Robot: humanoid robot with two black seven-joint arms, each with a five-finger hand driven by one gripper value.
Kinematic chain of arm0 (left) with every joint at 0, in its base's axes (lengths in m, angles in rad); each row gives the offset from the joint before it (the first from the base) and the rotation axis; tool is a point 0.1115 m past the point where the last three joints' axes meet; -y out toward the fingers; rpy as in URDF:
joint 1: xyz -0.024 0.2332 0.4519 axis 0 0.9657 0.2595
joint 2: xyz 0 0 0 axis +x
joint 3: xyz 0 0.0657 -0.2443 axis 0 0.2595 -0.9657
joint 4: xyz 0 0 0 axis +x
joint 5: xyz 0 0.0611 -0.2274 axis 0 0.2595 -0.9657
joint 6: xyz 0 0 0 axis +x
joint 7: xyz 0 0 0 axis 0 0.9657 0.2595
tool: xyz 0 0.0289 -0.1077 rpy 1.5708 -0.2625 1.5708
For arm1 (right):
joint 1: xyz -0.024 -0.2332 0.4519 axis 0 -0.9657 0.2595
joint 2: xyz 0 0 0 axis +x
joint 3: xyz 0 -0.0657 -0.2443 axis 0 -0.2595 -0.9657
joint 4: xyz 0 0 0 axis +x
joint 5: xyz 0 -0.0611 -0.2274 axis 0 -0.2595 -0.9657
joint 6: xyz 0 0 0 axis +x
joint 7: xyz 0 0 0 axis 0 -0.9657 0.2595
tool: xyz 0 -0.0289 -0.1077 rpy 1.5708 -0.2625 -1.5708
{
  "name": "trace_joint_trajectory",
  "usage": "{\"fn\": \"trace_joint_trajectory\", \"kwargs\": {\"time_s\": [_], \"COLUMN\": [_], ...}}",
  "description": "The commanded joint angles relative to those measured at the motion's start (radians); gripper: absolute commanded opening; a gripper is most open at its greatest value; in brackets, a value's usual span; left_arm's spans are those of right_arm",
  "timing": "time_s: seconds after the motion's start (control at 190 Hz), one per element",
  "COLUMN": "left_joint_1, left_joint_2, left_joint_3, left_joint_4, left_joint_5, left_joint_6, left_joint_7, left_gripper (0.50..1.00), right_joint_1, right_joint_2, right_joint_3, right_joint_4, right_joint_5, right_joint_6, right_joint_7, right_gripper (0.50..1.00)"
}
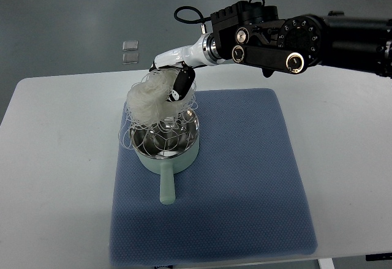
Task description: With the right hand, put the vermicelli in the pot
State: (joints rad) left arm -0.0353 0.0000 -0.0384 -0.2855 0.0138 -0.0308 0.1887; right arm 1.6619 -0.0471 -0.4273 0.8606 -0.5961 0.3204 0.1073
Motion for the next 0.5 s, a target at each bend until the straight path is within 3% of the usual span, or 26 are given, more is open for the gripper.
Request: {"fn": "trace_joint_trajectory", "kwargs": {"time_s": [0.0,0.016,0.021,0.032,0.074,0.147,0.237,0.3,0.389,0.495], "left_joint_1": [0.000,0.000,0.000,0.000,0.000,0.000,0.000,0.000,0.000,0.000], "left_joint_2": [0.000,0.000,0.000,0.000,0.000,0.000,0.000,0.000,0.000,0.000], "left_joint_3": [0.000,0.000,0.000,0.000,0.000,0.000,0.000,0.000,0.000,0.000], "left_joint_4": [0.000,0.000,0.000,0.000,0.000,0.002,0.002,0.002,0.002,0.002], "left_joint_5": [0.000,0.000,0.000,-0.002,0.000,-0.002,-0.002,-0.002,-0.002,-0.002], "left_joint_6": [0.000,0.000,0.000,0.000,0.000,0.000,0.000,0.000,0.000,0.000], "left_joint_7": [0.000,0.000,0.000,0.000,0.000,0.000,0.000,0.000,0.000,0.000], "left_gripper": [1.000,1.000,1.000,1.000,1.000,1.000,1.000,1.000,1.000,1.000], "right_joint_1": [-0.019,-0.021,-0.022,-0.024,-0.028,-0.037,-0.057,-0.067,-0.074,-0.071], "right_joint_2": [0.009,0.009,0.009,0.009,0.012,0.015,0.016,0.021,0.023,0.021], "right_joint_3": [0.001,0.001,0.001,0.001,0.002,0.001,0.001,0.001,0.002,0.027], "right_joint_4": [-0.005,-0.005,-0.005,-0.005,-0.005,-0.005,-0.005,-0.005,-0.005,-0.005], "right_joint_5": [-0.002,-0.002,-0.002,-0.001,-0.002,-0.005,-0.007,-0.008,-0.007,-0.008], "right_joint_6": [-0.001,-0.001,-0.001,-0.001,-0.001,0.000,0.000,0.000,0.002,0.008], "right_joint_7": [0.000,0.000,0.000,0.000,0.000,0.000,0.000,0.000,0.000,0.000], "right_gripper": [0.500,0.502,0.541,0.572,0.635,0.660,0.750,0.768,0.868,0.930]}}
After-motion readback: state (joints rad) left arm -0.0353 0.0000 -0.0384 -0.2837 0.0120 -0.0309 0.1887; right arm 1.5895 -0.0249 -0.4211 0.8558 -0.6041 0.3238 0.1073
